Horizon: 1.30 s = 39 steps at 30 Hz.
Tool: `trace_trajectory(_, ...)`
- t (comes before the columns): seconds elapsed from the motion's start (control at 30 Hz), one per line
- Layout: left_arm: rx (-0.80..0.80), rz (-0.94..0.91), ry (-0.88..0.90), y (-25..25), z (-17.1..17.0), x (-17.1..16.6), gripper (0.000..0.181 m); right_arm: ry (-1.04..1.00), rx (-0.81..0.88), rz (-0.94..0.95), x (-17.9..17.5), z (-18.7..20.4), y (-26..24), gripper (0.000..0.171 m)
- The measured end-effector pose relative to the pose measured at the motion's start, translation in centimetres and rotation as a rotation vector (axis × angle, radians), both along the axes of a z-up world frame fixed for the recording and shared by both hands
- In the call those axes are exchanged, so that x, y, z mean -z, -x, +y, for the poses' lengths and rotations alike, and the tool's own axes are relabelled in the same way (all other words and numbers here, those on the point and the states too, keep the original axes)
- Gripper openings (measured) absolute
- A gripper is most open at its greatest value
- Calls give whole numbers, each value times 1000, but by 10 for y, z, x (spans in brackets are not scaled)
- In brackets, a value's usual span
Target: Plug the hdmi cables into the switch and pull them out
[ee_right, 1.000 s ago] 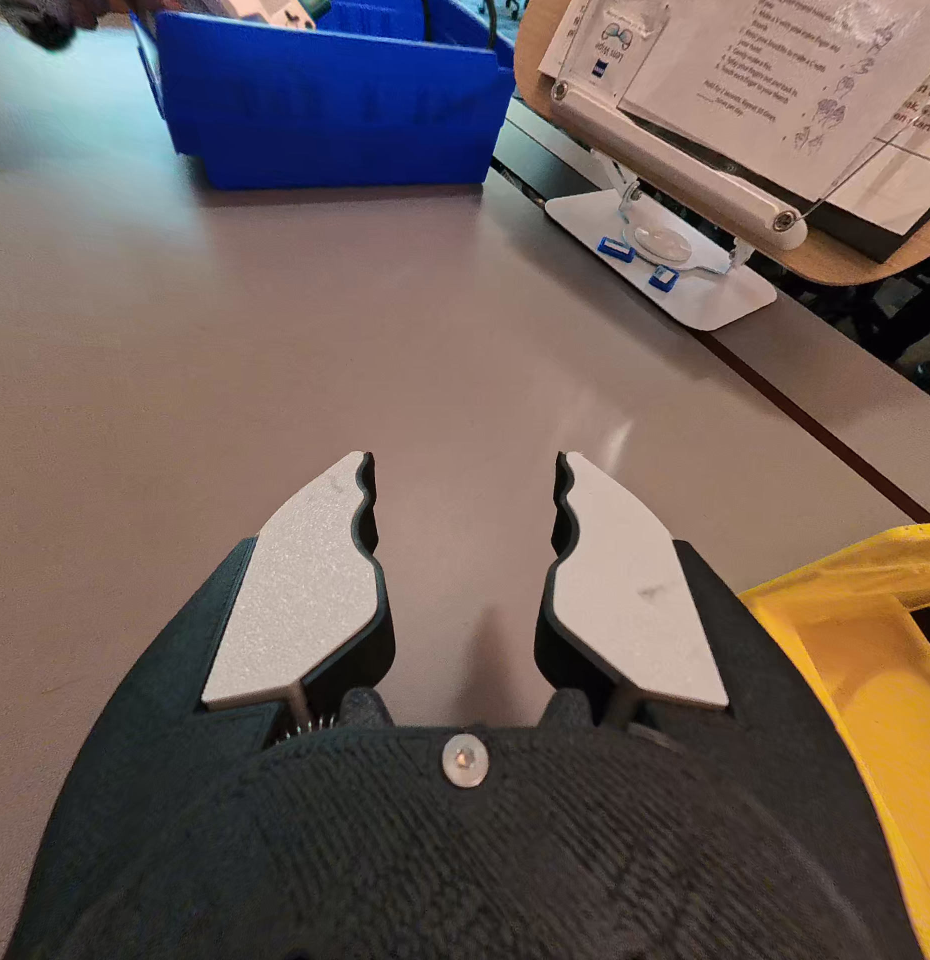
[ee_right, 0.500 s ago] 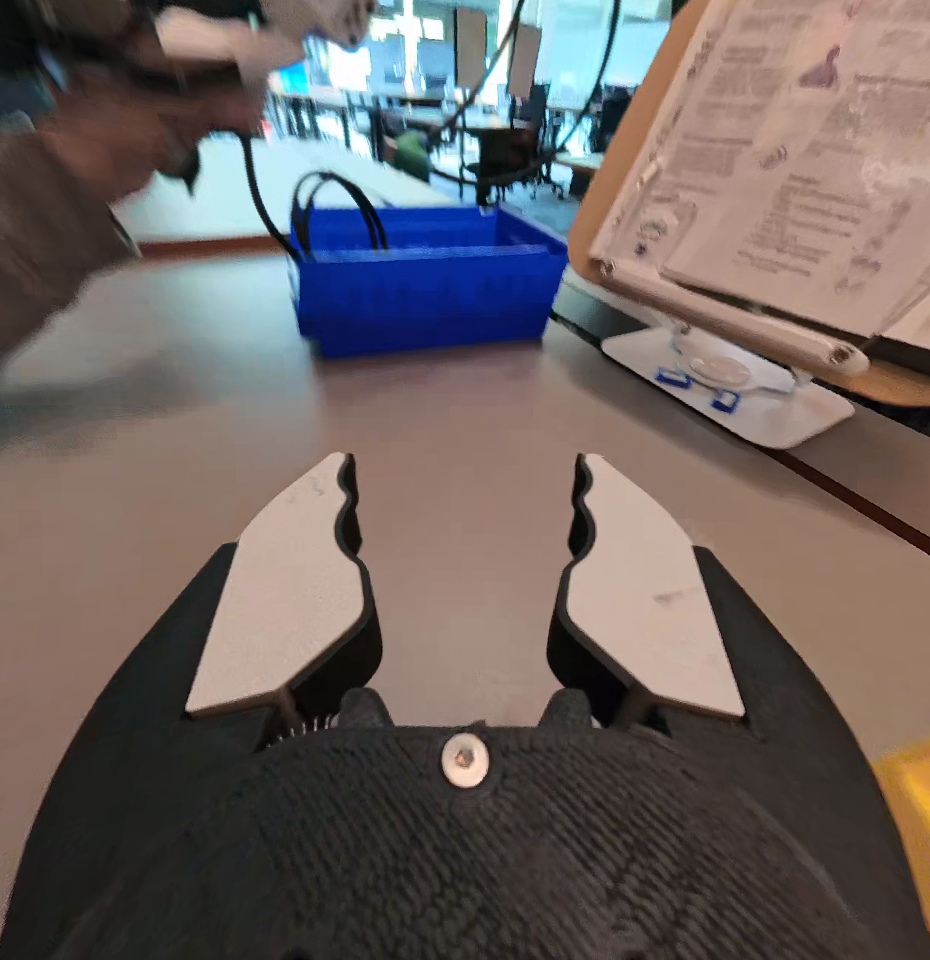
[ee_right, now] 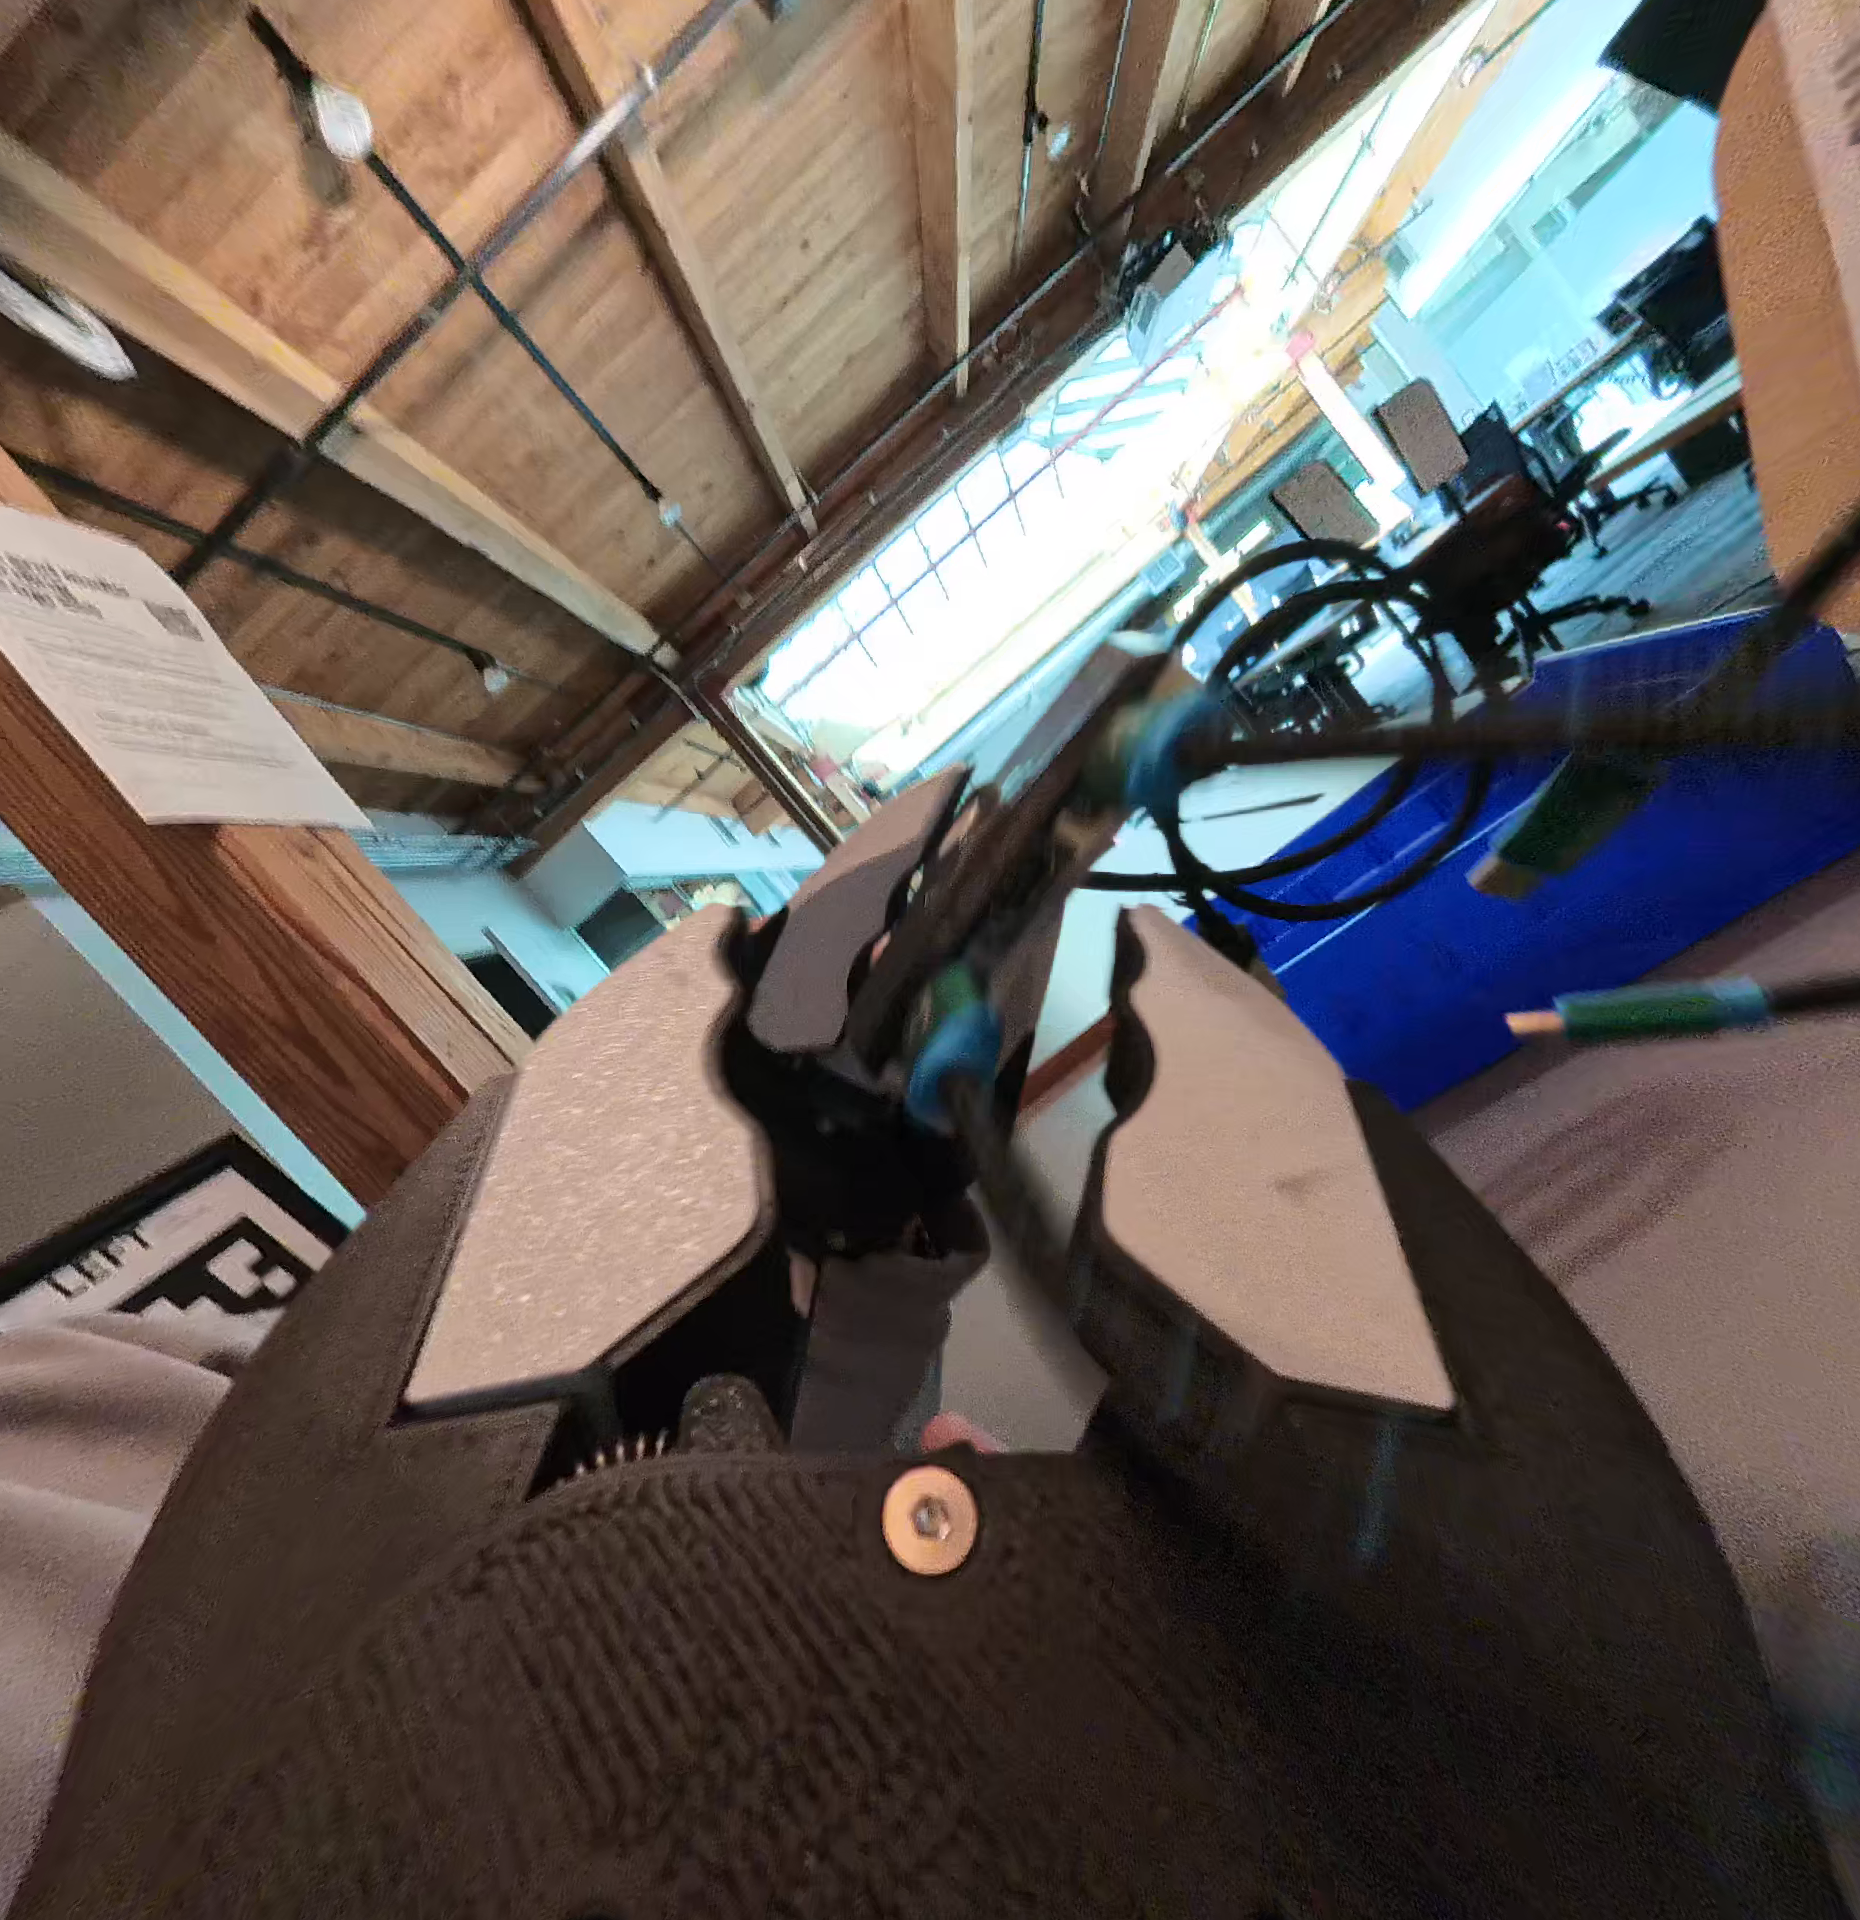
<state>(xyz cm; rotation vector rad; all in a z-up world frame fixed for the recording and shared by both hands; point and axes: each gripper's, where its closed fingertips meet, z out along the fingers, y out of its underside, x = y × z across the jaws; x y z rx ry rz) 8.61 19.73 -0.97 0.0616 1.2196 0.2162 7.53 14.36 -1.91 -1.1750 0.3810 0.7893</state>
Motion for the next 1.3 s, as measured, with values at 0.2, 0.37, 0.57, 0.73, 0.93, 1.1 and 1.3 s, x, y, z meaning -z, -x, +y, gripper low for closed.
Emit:
trace_trajectory(0.2, 10, -21, -29, -5, -22, 9, 20, -87, 78, 146, 19, -13, -24, 22)
trace_trajectory(0.37, 135, 66, 126, -6, -31, 9, 24, -125, 71, 58, 13, -24, -29, 21)
trace_trajectory(0.57, 567, 408, 834, 15, -47, 4, 51, -152, 98, 14, 1, -38, -38, 20)
trace_trajectory(0.73, 798, 625, 1158, 23, -43, 10, 58, -94, 89, -123, 3, -38, -29, 16)
trace_trajectory(0.93, 940, 745, 1193, 28, -46, 36, 36, -110, 4, -50, 0, -36, -16, 5)
trace_trajectory(1.1, 827, 887, 1208, 21, -47, 78, 37, 95, -9, -123, 40, -12, -12, 4)
trace_trajectory(1.3, 712, 960, 1462, 43, -52, 87, 46, 117, 52, -200, 44, -13, -21, 3)
